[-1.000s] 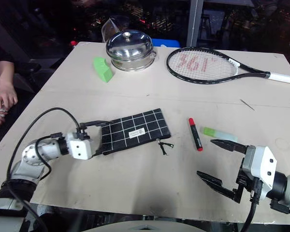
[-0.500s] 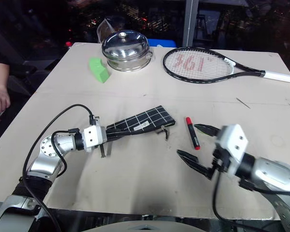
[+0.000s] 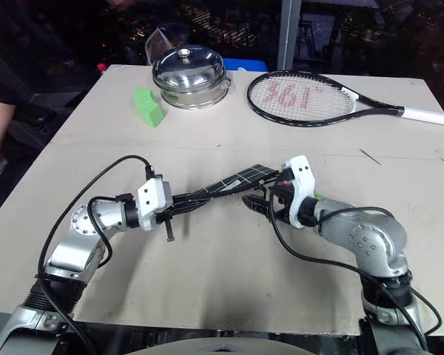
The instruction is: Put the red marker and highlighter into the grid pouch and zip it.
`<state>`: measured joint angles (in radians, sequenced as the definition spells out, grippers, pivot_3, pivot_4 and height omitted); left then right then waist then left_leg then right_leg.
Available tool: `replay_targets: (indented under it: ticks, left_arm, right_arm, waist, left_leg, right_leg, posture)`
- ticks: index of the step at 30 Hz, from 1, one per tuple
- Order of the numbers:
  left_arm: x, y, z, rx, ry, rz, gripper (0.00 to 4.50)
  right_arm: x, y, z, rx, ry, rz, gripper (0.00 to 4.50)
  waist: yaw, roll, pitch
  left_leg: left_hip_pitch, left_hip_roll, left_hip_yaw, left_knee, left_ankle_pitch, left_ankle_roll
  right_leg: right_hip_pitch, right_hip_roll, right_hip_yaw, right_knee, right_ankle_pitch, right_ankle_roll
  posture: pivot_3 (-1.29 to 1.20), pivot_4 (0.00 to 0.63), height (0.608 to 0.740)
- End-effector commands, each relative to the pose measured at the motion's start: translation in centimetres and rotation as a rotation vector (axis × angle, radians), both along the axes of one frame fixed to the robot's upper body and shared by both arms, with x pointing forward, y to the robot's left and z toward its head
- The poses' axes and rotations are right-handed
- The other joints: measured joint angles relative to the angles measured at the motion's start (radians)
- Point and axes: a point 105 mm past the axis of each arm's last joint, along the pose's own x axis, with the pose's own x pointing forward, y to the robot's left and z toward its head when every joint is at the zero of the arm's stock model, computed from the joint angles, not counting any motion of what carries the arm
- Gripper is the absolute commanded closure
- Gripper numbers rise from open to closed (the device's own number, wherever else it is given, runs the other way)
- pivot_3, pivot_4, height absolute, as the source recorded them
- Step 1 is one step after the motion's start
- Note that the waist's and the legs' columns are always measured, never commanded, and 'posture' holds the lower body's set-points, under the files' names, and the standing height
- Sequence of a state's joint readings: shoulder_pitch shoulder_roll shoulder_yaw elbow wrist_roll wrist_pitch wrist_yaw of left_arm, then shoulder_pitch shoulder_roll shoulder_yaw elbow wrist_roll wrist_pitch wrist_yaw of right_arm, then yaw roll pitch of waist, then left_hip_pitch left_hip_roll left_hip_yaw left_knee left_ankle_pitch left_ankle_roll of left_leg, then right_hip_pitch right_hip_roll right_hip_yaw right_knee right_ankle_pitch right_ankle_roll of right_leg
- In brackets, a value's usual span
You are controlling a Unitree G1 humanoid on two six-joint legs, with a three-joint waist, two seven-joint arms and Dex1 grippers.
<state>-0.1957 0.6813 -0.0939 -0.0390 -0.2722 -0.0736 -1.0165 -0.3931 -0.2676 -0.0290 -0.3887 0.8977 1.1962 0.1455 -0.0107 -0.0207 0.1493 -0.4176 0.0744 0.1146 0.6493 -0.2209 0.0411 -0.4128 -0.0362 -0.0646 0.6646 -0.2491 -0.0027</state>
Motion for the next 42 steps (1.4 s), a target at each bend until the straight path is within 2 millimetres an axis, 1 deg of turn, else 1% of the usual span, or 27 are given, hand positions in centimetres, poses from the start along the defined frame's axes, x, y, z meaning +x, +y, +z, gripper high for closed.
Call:
replay_targets:
  ticks: [1, 3, 4, 7, 15, 17, 20, 23, 26, 29, 33, 42]
  left_arm:
    - [-0.3, -0.6, 1.0, -0.005, -0.054, -0.021, 4.5]
    - [-0.3, -0.7, 1.0, -0.005, -0.055, -0.02, 4.5]
    - [-0.3, -0.7, 1.0, -0.005, -0.056, -0.018, 4.5]
    - [-0.1, -0.7, 1.0, -0.011, -0.063, -0.004, 4.5]
    - [0.5, -0.7, 0.8, -0.007, -0.069, 0.02, 4.5]
    - [0.9, -1.1, 0.8, -0.001, -0.078, 0.024, 4.5]
    - [1.3, -2.1, 0.9, 0.004, -0.103, 0.009, 4.5]
    - [1.6, -3.3, 1.4, -0.017, -0.113, -0.002, 4.5]
    - [1.9, -3.9, 2.2, -0.071, -0.1, 0.022, 4.5]
    - [2.0, -3.7, 2.8, -0.115, -0.079, 0.054, 4.5]
    - [1.6, -3.3, 3.5, -0.199, -0.027, 0.086, 4.5]
    - [1.2, -2.8, 3.1, -0.253, 0.043, 0.134, 4.5]
  right_arm:
    - [0.7, -0.4, 1.1, 0.021, -0.031, -0.027, 1.73]
    - [0.5, -0.4, 1.2, 0.016, -0.035, -0.016, 2.73]
    - [0.4, -0.4, 1.2, 0.009, -0.039, -0.005, 3.08]
    - [-0.5, -0.1, 1.5, -0.005, -0.051, 0.053, 4.46]
    - [-2.1, 0.5, 1.8, 0.013, -0.039, 0.19, 4.46]
    - [-2.6, 0.9, 2.0, 0.038, -0.027, 0.241, 4.46]
    - [-3.1, 1.6, 2.1, 0.063, 0.004, 0.304, 4.46]
    - [-2.8, 2.3, 1.6, 0.064, 0.041, 0.328, 4.46]
    - [-2.0, 2.0, 1.4, 0.049, 0.053, 0.32, 4.46]
    - [-1.4, 1.5, 1.9, 0.053, 0.045, 0.299, 4.46]
    - [-0.8, 0.5, 1.6, 0.029, 0.045, 0.258, 4.46]
    - [-0.2, -0.7, 1.7, 0.024, 0.034, 0.211, 4.46]
  waist:
    - [0.0, 0.0, 0.0]
    - [0.0, 0.0, 0.0]
    - [-0.001, 0.0, 0.0]
    - [-0.001, 0.0, 0.0]
    - [-0.002, 0.0, 0.0]
    - [-0.002, 0.0, 0.0]
    - [-0.001, 0.0, 0.0]
    - [-0.002, 0.0, 0.0]
    - [-0.002, 0.0, 0.0]
    - [-0.002, 0.0, 0.0]
    - [-0.002, 0.0, 0.0]
    - [-0.002, 0.0, 0.0]
  left_leg:
    - [0.0, 0.0, 0.0, 0.0, 0.0, 0.0]
    - [0.0, 0.0, 0.0, 0.0, 0.0, 0.0]
    - [0.0, 0.0, 0.0, 0.0, 0.0, 0.0]
    - [0.0, 0.0, 0.0, 0.0, 0.0, 0.0]
    - [0.0, 0.001, 0.0, 0.0, 0.0, 0.0]
    - [0.0, 0.001, 0.0, 0.0, 0.0, 0.0]
    - [0.0, 0.0, 0.0, 0.0, 0.0, 0.0]
    - [0.0, 0.0, 0.0, 0.0, 0.0, 0.0]
    - [0.0, 0.0, 0.0, 0.0, 0.0, 0.0]
    - [0.0, 0.0, 0.0, 0.0, 0.0, 0.0]
    - [0.0, 0.0, 0.0, -0.001, 0.0, 0.0]
    - [0.0, 0.0, 0.0, -0.001, 0.0, 0.0]
  right_leg:
    - [0.0, 0.0, 0.0, 0.0, 0.0, 0.0]
    - [0.0, 0.0, 0.0, 0.0, 0.0, 0.0]
    - [0.0, -0.001, 0.0, 0.0, 0.0, 0.0]
    - [0.0, -0.001, 0.0, 0.0, 0.0, 0.0]
    - [0.0, -0.002, 0.0, 0.0, 0.0, 0.0]
    - [0.0, -0.002, 0.0, 0.0, 0.0, 0.0]
    - [0.0, -0.002, 0.0, 0.0, 0.0, 0.0]
    - [0.0, -0.001, 0.0, 0.0, 0.0, 0.0]
    - [0.0, -0.001, 0.0, 0.0, 0.0, 0.0]
    - [0.0, -0.001, 0.0, 0.0, 0.0, 0.0]
    - [0.0, -0.001, 0.0, 0.0, 0.0, 0.0]
    - [0.0, -0.002, 0.0, -0.001, 0.0, 0.0]
  posture:
    - [0.0, 0.15, 0.74]
    - [0.0, 0.15, 0.74]
    - [0.0, 0.15, 0.74]
    - [0.0, 0.15, 0.74]
    - [0.0, 0.15, 0.74]
    - [0.0, 0.15, 0.74]
    - [0.0, 0.15, 0.74]
    - [0.0, 0.15, 0.74]
    - [0.0, 0.15, 0.74]
    - [0.0, 0.15, 0.74]
    - [0.0, 0.15, 0.74]
    - [0.0, 0.15, 0.74]
